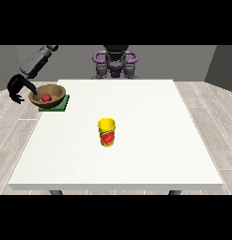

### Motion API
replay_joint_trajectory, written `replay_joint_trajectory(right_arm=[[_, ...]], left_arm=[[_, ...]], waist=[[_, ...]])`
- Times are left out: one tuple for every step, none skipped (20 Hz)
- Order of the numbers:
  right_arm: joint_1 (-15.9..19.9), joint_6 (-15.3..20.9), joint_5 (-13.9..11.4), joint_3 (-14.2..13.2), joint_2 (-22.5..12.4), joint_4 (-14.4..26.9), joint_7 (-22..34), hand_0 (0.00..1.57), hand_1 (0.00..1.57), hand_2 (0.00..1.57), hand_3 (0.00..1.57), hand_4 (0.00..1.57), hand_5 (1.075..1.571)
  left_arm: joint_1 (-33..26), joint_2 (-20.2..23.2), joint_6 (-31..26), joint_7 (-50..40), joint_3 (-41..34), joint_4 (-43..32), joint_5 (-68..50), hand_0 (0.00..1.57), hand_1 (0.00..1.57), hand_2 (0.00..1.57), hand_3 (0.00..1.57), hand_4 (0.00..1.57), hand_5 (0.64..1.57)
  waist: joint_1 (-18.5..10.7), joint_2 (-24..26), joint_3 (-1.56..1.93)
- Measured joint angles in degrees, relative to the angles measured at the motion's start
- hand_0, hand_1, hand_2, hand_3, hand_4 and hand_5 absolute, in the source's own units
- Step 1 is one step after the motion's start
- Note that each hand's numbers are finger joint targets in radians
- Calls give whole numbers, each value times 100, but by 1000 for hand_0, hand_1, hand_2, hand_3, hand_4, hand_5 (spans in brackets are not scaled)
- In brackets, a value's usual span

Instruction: Pick the cup and pour the ball into the bowl, then pick the bowl and place it on the pad

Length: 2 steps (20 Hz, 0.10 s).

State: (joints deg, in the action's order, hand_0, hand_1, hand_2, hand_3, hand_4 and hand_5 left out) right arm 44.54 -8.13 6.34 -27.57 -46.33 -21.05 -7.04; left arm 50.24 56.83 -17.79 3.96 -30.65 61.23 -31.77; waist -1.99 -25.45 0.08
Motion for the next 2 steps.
replay_joint_trajectory(right_arm=[[59, -20, 20, -3, -30, -23, 88, 200, 200, 300, 446, 0, 1476], [90, -92, 35, -1, -95, -36, 183, 134, 134, 280, 375, 0, 1467]], left_arm=[[-37, -24, -11, 49, 22, -35, 29, 0, 0, 0, 0, 0, 1515], [-89, -52, -16, 74, 42, -64, 53, 0, 0, 0, 0, 0, 1515]], waist=[[11, 47, -2], [29, 132, -3]])
